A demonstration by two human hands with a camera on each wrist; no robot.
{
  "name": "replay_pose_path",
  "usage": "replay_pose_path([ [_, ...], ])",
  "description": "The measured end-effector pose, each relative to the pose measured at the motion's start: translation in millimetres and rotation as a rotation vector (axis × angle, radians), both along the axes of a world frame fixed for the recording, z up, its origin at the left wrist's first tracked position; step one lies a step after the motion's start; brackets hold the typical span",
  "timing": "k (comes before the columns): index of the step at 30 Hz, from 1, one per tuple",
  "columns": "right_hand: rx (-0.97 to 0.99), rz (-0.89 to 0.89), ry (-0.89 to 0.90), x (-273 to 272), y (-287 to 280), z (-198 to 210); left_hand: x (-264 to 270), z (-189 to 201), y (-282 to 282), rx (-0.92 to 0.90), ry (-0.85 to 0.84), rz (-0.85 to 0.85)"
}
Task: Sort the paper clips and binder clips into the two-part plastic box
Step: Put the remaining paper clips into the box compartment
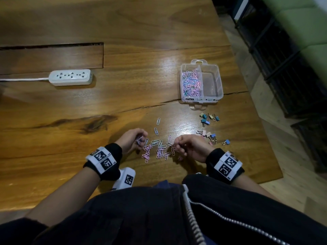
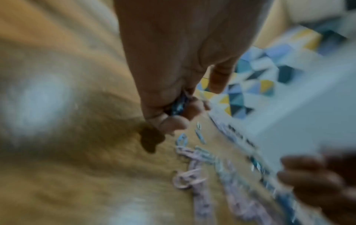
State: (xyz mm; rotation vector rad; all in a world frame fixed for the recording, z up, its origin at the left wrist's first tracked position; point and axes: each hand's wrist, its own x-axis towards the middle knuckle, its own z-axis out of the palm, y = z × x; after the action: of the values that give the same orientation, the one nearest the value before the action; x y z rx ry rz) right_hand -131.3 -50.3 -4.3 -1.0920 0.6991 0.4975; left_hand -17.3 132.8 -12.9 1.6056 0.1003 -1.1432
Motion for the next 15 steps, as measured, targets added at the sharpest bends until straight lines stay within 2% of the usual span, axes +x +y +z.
replay_pose_path([
  [1,-0.02,0.026,0.006,-1.8,0.0,0.9,-1.5,-0.4,0.3,0.114,-0.147,-0.133],
  [3,-0.106,0.171,0.034,-5.8,1.6,2.4,-5.6,-2.8,3.5,0.415,-0.573,-0.559],
  [4,-0.152,0.279,0.059,-7.7,3.2,1.6,-8.4,-5.2,4.6,0.517,-0.731,-0.746],
  [5,-0.175,0.377,0.087,-9.6,5.4,0.1,-11.4,-7.1,5.0,0.57,-0.817,-0.865],
  [6,-0.166,0.439,0.116,-11.7,8.1,-1.9,-13.2,-9.6,4.8,0.592,-0.856,-0.913],
  [9,-0.18,0.467,0.154,-15.9,12.5,-8.4,-16.2,-16.0,1.3,0.547,-0.92,-0.881],
  [11,-0.364,0.486,0.133,-16.4,9.7,-6.6,-20.5,-17.9,-4.4,0.547,-0.976,-0.897],
  [15,-0.678,0.414,0.028,-19.8,-2.9,3.1,-27.0,-20.3,-13.8,0.58,-1.039,-0.948],
])
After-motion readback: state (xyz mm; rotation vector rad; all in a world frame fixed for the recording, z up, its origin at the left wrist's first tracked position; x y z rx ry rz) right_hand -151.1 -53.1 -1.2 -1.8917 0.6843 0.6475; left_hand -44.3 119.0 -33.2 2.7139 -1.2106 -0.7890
